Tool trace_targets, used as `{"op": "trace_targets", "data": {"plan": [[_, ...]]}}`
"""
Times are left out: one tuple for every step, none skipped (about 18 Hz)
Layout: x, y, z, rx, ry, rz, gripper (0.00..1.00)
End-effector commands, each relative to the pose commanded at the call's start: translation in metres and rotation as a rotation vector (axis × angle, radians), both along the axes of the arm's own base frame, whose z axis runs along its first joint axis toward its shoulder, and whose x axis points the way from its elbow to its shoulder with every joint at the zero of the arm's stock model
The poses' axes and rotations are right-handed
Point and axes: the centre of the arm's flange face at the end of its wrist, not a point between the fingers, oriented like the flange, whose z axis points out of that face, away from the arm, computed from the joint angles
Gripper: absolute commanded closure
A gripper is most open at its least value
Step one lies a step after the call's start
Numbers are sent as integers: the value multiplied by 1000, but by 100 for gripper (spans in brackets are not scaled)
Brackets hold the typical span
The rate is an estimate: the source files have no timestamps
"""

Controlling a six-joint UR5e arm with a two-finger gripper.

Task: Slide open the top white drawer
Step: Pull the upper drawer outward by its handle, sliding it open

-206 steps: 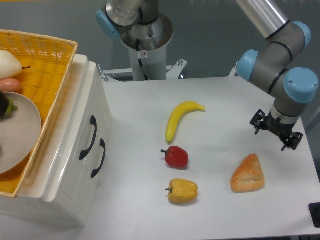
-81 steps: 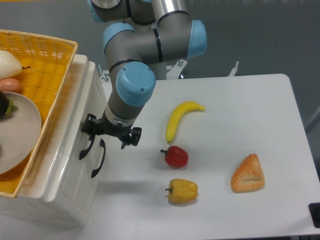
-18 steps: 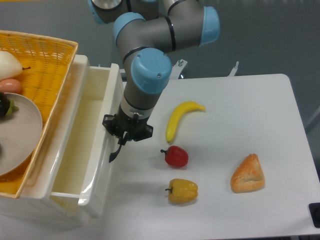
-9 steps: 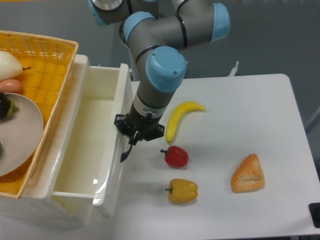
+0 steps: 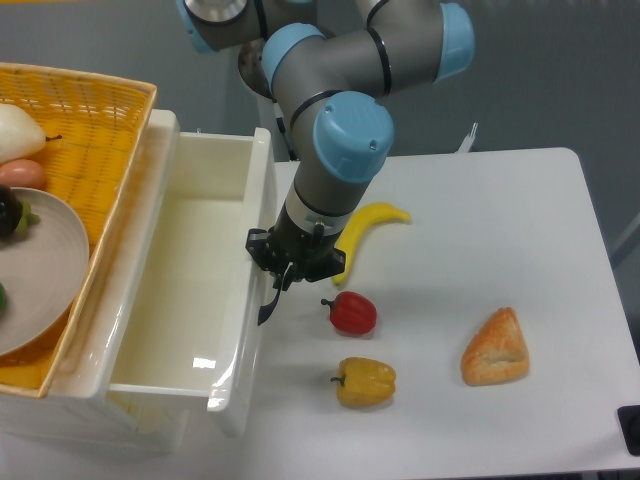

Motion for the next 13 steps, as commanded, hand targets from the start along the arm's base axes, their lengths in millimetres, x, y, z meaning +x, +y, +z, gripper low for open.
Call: {"op": "trace_targets", "data": {"plan": [[-2,-1,0,0,0,3,82],[-6,-4,0,0,0,11,81],[-7,-5,0,0,0,12,81],[-8,-5,0,0,0,14,81],[-10,-6,0,0,0,17,81],[-11,-7,0,1,1,16,81],[-11,-8,2,4,4,13,81],[-11,-7,1,4,4,8,80],[-12,-8,1,4,4,10,76],[-13,-9,2,5,6,10,68],[-15,-10,2,5,6,15,61],[-15,-10,2,5,6,15,52],[-15,-10,2,5,6,15,43]]}}
